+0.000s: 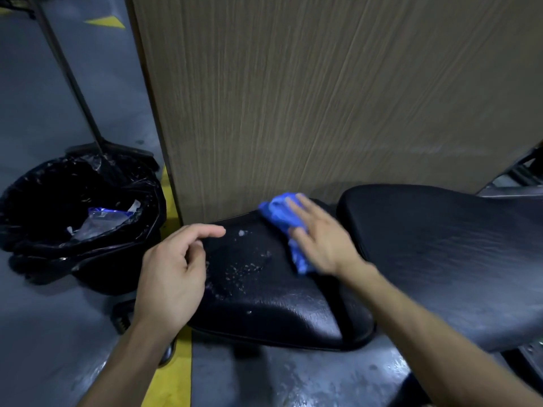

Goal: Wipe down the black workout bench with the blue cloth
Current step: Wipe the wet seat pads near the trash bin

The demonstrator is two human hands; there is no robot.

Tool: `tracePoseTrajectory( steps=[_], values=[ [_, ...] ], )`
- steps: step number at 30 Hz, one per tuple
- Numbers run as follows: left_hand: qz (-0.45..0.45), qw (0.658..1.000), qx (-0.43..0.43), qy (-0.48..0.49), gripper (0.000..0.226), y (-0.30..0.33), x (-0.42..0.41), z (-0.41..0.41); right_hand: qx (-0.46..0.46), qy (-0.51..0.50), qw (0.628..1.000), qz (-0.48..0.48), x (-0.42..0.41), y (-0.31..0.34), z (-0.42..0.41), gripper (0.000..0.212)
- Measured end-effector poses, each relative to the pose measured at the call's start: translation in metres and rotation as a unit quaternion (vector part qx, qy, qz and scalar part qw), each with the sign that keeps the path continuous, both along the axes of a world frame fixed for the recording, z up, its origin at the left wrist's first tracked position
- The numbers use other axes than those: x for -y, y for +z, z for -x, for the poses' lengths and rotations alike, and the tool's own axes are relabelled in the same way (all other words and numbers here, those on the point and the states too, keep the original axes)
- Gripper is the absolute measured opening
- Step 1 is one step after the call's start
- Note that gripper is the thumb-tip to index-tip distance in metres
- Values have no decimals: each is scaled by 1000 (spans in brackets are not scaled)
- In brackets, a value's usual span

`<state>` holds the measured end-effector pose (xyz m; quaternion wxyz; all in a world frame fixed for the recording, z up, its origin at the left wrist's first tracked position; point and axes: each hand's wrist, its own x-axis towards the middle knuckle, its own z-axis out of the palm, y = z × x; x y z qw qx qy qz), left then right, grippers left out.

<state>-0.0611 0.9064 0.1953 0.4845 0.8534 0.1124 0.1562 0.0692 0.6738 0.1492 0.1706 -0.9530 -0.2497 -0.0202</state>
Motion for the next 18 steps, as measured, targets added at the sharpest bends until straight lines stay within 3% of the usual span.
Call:
tracePoseTrajectory(
  steps=[3,4,6,9,11,14,16,18],
  values=[
    [-1,1000,10,6,44,0,-5,2,-98,-213,972,-3,-1,9,-60,50],
    [3,1000,8,12,45,-1,-9,2,-107,-238,965,14,-11,11,-69,44],
    [13,1000,4,28,46,-6,-17,-2,-86,-184,978,51,-44,12,-63,40],
    [24,998,16,53,46,-9,-24,-11,-35,6,999,23,-83,4,-24,41],
    [33,998,13,59,45,-7,-27,-15,-34,69,997,-9,-81,5,-15,44],
    [32,997,18,65,45,-9,-37,-13,-81,-13,996,-22,-56,12,-46,36],
    [33,997,32,70,46,-12,-44,-8,-104,-114,988,5,-43,14,-67,29],
    [38,996,41,73,47,-13,-51,-4,-95,-147,983,50,-57,15,-67,24]
  ],
)
